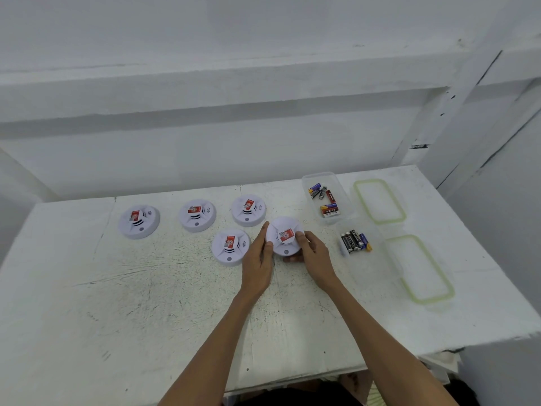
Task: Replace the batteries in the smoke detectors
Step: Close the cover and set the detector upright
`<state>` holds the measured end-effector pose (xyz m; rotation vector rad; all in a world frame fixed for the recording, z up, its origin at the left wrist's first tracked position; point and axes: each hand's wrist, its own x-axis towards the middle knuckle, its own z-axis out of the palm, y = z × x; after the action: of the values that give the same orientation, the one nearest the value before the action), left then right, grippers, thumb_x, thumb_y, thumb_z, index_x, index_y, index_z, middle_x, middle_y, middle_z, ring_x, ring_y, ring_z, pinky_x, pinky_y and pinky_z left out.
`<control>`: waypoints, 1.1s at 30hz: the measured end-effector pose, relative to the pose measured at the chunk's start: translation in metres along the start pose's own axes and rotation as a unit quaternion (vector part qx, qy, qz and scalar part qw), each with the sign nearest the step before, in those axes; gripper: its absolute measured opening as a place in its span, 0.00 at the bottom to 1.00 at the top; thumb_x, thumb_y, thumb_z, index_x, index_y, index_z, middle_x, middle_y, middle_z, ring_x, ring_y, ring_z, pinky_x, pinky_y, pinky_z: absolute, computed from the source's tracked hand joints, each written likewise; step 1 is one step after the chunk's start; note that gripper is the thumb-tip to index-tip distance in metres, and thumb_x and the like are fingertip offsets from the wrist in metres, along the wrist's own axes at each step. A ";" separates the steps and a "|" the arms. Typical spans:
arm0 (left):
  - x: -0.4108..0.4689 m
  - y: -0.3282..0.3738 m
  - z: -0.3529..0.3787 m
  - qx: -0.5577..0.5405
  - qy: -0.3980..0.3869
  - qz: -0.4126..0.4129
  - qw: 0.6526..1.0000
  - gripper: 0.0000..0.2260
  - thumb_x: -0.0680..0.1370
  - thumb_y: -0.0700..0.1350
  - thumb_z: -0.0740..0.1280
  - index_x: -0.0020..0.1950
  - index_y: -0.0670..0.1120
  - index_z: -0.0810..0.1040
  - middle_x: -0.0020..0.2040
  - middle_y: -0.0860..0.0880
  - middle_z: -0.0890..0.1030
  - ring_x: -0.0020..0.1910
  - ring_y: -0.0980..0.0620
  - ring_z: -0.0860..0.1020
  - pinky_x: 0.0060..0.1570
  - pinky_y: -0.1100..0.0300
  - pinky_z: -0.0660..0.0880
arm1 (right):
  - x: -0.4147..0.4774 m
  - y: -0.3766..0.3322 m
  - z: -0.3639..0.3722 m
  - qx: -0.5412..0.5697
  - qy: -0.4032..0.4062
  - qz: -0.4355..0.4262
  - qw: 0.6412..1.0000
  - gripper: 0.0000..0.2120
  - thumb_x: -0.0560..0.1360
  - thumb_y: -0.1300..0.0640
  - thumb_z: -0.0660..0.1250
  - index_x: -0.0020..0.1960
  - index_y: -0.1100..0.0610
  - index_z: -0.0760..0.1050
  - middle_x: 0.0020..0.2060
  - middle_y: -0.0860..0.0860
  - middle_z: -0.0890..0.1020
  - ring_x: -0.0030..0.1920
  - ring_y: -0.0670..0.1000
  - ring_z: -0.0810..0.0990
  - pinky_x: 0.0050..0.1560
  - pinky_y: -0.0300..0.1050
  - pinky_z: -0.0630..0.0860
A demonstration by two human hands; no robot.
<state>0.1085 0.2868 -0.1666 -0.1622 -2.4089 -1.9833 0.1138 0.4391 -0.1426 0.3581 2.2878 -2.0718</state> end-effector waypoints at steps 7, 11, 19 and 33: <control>0.000 -0.001 0.001 0.006 0.003 0.002 1.000 0.21 0.87 0.46 0.57 0.81 0.48 0.63 0.77 0.55 0.69 0.76 0.61 0.66 0.73 0.61 0.67 | 0.000 0.000 0.000 0.001 0.000 -0.001 1.000 0.16 0.82 0.44 0.59 0.57 0.55 0.79 0.47 0.53 0.86 0.39 0.56 0.87 0.48 0.56 0.84; 0.001 -0.003 0.001 0.008 0.004 -0.001 1.000 0.21 0.87 0.47 0.57 0.81 0.49 0.63 0.77 0.55 0.69 0.76 0.61 0.66 0.73 0.60 0.67 | -0.001 0.000 0.000 0.001 0.001 0.001 1.000 0.16 0.82 0.44 0.59 0.57 0.54 0.79 0.47 0.52 0.86 0.39 0.56 0.87 0.48 0.55 0.84; 0.001 -0.004 0.000 0.009 0.003 -0.001 1.000 0.21 0.87 0.47 0.57 0.81 0.49 0.63 0.77 0.55 0.69 0.76 0.60 0.66 0.73 0.59 0.67 | -0.001 -0.001 0.000 0.004 0.004 -0.001 1.000 0.16 0.83 0.45 0.59 0.57 0.56 0.79 0.47 0.52 0.86 0.39 0.55 0.87 0.45 0.53 0.84; 0.001 0.000 0.000 0.006 0.003 0.008 1.000 0.21 0.87 0.45 0.57 0.80 0.48 0.64 0.77 0.55 0.70 0.75 0.62 0.66 0.70 0.68 0.66 | 0.000 0.000 0.001 0.016 0.004 0.007 1.000 0.16 0.82 0.45 0.60 0.56 0.54 0.79 0.47 0.53 0.86 0.39 0.57 0.87 0.47 0.57 0.84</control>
<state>0.1078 0.2867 -0.1663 -0.1763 -2.4080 -1.9592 0.1136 0.4382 -0.1423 0.3831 2.2517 -2.1060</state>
